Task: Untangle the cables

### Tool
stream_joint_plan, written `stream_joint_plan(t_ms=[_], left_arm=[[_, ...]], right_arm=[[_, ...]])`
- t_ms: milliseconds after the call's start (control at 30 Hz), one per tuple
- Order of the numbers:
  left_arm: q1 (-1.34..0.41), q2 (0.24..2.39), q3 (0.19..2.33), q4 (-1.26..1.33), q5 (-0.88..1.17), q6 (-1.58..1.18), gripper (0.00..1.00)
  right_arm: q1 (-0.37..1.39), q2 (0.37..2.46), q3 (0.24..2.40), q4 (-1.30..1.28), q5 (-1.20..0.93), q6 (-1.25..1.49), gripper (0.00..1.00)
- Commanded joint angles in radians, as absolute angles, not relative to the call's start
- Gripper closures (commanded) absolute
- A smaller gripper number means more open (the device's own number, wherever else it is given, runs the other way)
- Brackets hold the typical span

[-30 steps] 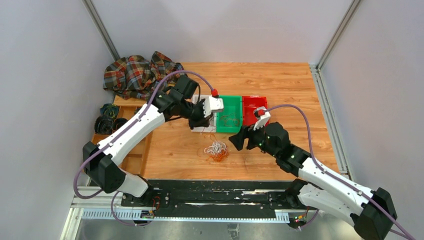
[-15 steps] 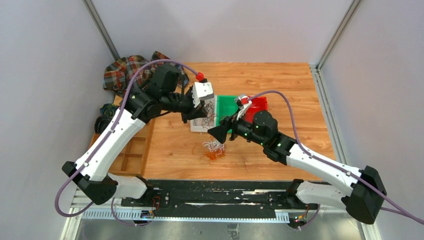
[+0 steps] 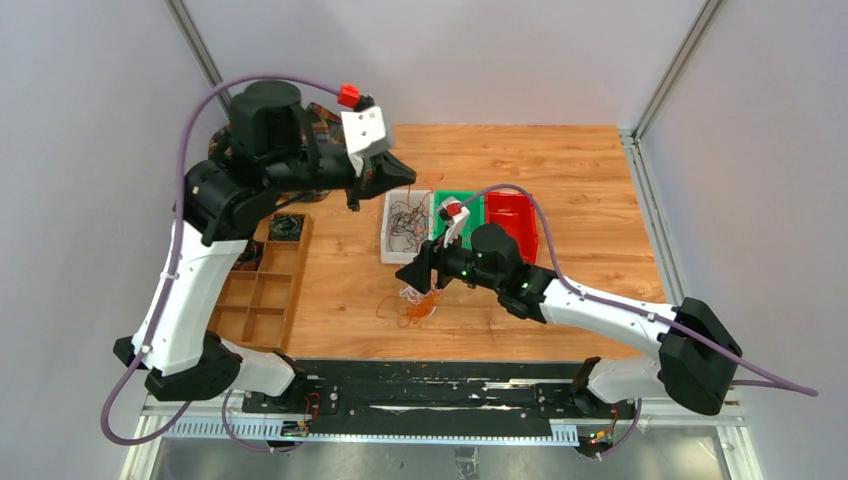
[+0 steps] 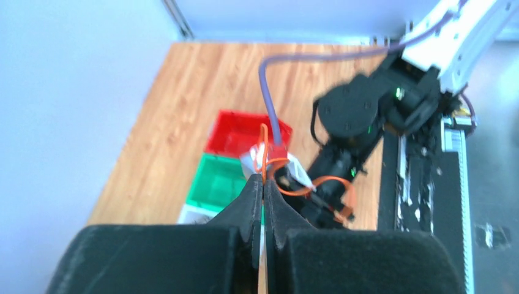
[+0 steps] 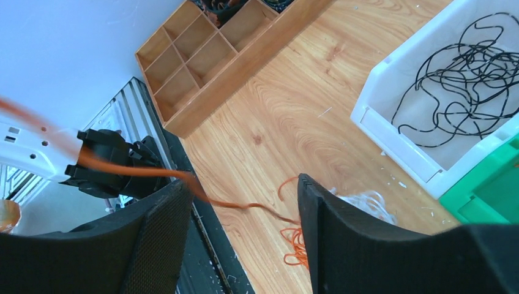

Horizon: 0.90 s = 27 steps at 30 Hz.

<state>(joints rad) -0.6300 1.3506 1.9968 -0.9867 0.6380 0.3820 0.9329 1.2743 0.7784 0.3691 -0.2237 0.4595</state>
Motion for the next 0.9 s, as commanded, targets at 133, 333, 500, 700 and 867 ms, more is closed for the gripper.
stream_joint_plan(t_ms=[133,333,500,700,867], left_arm=[[-0.63,1.447,2.363,-0.957,0.651,0.334,1.0],[-0.63,1.435,2.407,-0.799,0.633,0.255,1.0],[-0.63,1.416,2.398,-0.72,0.633,0.217,1.0],[-0.63,1.394,2.374,-0.564,0.578,0.189,1.0],[-0.63,1.353,2.315,-0.383,0.556,0.174,1.0]], right_arm=[[0.966,1.331,0.753,0.442,-0.197,0.502,0.42],[0.971,1.365,0.745,0.465,-0.187,0.518,0.45],[0.979,1.382,0.737,0.468,-0.18,0.52,0.45],[0.986,1.409,0.687,0.475,-0.145,0.526,0.45],[0.986,1.42,0.621,0.504,-0.103,0.557,0.46]])
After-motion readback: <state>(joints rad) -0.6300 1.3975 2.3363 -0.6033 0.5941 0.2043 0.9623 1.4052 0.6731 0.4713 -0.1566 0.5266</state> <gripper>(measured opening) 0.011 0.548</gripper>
